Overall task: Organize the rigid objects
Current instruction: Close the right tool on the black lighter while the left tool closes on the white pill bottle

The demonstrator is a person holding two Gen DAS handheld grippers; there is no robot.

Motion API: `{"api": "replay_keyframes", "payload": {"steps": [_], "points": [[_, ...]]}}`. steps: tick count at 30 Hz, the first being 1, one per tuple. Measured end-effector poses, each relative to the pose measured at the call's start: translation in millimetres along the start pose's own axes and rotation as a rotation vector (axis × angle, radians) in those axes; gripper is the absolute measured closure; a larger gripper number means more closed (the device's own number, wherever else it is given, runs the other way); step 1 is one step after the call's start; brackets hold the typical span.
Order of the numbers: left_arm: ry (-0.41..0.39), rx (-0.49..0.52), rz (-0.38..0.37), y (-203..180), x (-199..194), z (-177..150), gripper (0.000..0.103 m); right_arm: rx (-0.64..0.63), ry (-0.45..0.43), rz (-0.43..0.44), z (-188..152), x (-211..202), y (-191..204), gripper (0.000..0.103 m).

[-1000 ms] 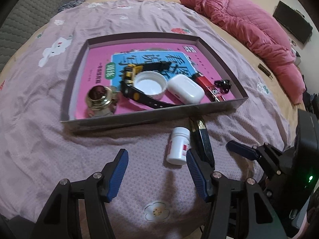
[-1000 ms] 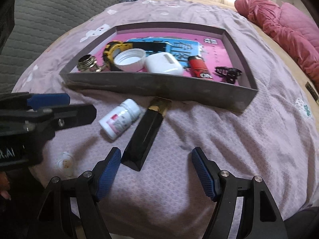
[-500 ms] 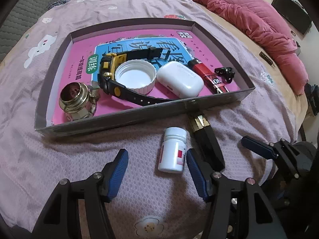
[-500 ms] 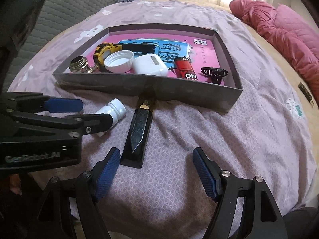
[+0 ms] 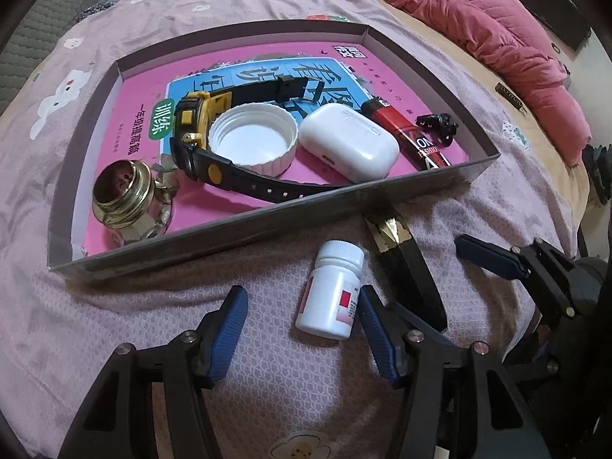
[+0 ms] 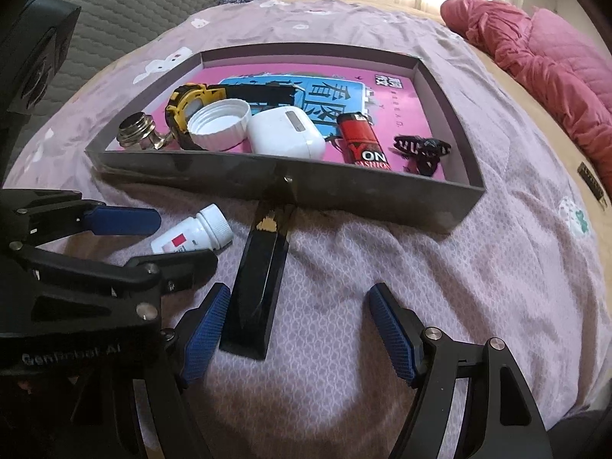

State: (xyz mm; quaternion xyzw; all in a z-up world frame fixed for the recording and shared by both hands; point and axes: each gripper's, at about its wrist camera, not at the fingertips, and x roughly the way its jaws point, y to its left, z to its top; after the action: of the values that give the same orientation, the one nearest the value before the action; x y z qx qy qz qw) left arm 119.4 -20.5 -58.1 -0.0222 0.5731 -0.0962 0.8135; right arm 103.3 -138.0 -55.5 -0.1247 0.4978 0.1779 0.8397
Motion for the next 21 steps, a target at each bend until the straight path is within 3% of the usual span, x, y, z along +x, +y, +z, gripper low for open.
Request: {"api": "replay_keyframes", "payload": {"steps": [21], "points": [[-0.008, -0.024, 0.011, 10.4, 4.3, 9.2, 0.048, -0.008, 0.032, 0.035, 16.7, 21.0, -1.2, 0.025]]}}
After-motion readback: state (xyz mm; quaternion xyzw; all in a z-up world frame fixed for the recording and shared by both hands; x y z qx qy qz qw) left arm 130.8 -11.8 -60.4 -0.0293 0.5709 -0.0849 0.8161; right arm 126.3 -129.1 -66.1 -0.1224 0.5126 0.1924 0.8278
